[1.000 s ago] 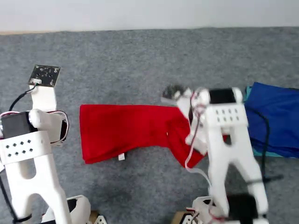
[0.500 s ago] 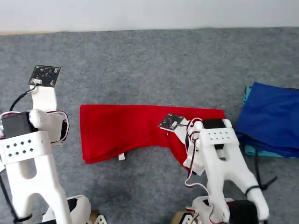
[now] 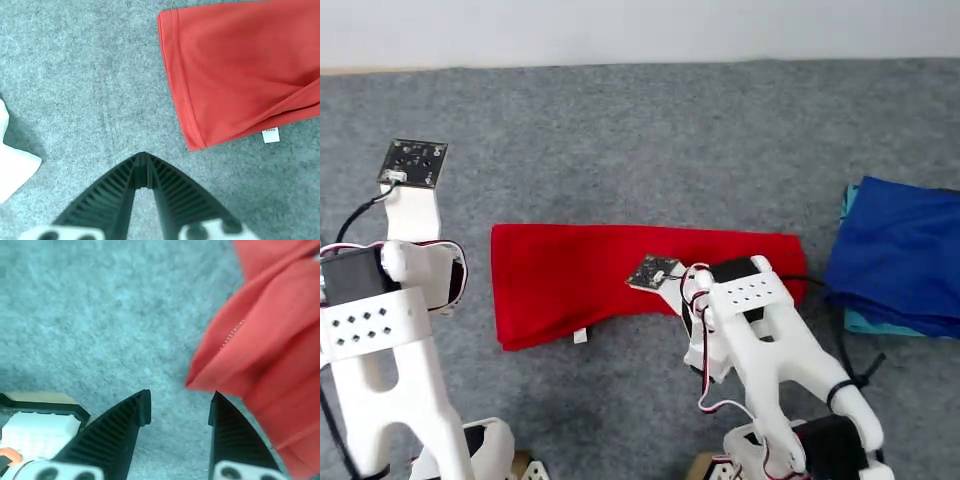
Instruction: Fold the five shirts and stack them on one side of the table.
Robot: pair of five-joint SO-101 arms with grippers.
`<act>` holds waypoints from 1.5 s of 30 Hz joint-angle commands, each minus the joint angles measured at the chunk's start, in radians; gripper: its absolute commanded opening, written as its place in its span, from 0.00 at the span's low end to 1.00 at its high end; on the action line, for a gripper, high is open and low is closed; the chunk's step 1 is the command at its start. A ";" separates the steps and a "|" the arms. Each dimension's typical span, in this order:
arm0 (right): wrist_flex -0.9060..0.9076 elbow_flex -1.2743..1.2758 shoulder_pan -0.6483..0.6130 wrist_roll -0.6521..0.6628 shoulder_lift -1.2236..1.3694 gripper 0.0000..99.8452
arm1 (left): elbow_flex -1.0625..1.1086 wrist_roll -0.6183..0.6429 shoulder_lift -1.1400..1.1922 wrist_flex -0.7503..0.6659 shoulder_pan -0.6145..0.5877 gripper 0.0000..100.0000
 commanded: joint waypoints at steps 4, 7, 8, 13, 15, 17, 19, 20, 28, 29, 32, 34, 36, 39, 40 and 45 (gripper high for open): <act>-0.099 0.003 -0.008 -0.011 0.015 0.21 | -0.038 -0.008 -0.029 0.021 0.006 0.00; -0.136 0.003 -0.008 -0.006 0.016 0.20 | -0.038 -0.009 -0.029 0.021 0.006 0.00; -0.147 0.003 -0.008 -0.005 0.025 0.20 | -0.038 -0.009 -0.029 0.021 0.006 0.00; -0.205 0.003 -0.008 -0.003 0.125 0.13 | -0.038 -0.009 -0.029 0.021 0.006 0.00; -0.228 -0.002 -0.008 -0.003 0.160 0.11 | -0.038 -0.009 -0.029 0.021 0.006 0.00; -0.249 -0.002 -0.007 -0.003 0.180 0.10 | -0.038 -0.009 -0.029 0.021 0.006 0.00; -0.262 -0.003 -0.007 -0.003 0.182 0.10 | -0.038 -0.009 -0.029 0.021 0.006 0.00; -0.263 -0.005 -0.007 -0.003 0.182 0.10 | -0.038 -0.009 -0.029 0.021 0.006 0.00; -0.154 -0.173 0.067 0.011 0.182 0.04 | -0.038 -0.009 -0.029 0.021 0.006 0.00; -0.134 -0.209 0.087 0.029 0.183 0.04 | -0.038 -0.009 -0.029 0.021 0.006 0.00; -0.102 -0.307 0.151 0.078 0.189 0.04 | -0.038 -0.009 -0.029 0.021 0.006 0.00; -0.101 -0.359 0.180 0.104 0.191 0.04 | -0.038 -0.009 -0.029 0.021 0.006 0.00; -0.101 -0.400 0.197 0.126 0.199 0.04 | -0.038 -0.009 -0.029 0.021 0.006 0.00; -0.101 -0.457 0.208 0.130 0.260 0.04 | -0.038 -0.009 -0.029 0.021 0.006 0.00; -0.101 -0.476 0.211 0.129 0.289 0.04 | -0.038 -0.009 -0.029 0.021 0.006 0.00; -0.111 -0.609 0.255 0.127 0.435 0.04 | -0.038 -0.009 -0.029 0.023 0.006 0.00</act>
